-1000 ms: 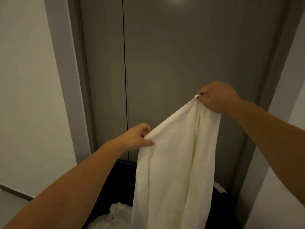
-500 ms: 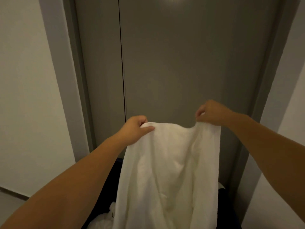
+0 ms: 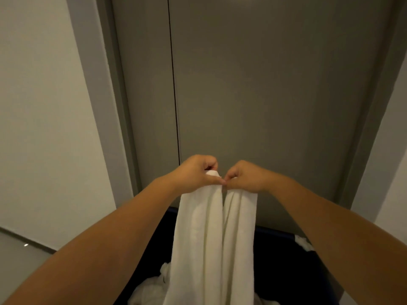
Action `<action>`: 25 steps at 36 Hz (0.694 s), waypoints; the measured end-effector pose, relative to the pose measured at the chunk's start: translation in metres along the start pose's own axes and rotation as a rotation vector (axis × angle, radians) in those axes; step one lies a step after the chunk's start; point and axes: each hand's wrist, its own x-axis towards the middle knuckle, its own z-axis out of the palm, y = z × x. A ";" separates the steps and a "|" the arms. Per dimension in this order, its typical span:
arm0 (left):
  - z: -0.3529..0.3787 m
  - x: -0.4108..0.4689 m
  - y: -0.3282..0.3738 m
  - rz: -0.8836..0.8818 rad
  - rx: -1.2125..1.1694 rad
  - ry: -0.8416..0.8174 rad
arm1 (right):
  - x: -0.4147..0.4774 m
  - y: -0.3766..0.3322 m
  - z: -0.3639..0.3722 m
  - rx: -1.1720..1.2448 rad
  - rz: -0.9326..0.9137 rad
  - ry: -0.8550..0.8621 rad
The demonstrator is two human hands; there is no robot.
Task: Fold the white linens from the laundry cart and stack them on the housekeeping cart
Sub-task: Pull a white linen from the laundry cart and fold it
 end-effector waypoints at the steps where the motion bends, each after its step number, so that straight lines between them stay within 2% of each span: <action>1: -0.003 -0.004 -0.003 -0.013 0.009 -0.001 | 0.002 -0.001 -0.002 -0.023 0.000 0.030; 4: -0.008 -0.014 -0.010 -0.042 0.025 -0.018 | 0.004 -0.006 -0.013 -0.045 -0.007 0.063; 9: -0.011 -0.017 -0.006 -0.013 -0.002 -0.076 | 0.010 -0.022 -0.002 -0.070 -0.042 -0.175; 16: -0.030 -0.017 0.002 -0.008 0.095 -0.162 | 0.018 -0.026 0.025 -0.085 -0.035 -0.262; 21: -0.039 -0.021 -0.007 -0.038 0.200 -0.123 | 0.022 -0.021 0.021 -0.108 -0.024 -0.098; 25: -0.042 -0.022 -0.029 -0.146 0.345 -0.047 | 0.018 -0.020 0.000 -0.272 -0.023 0.051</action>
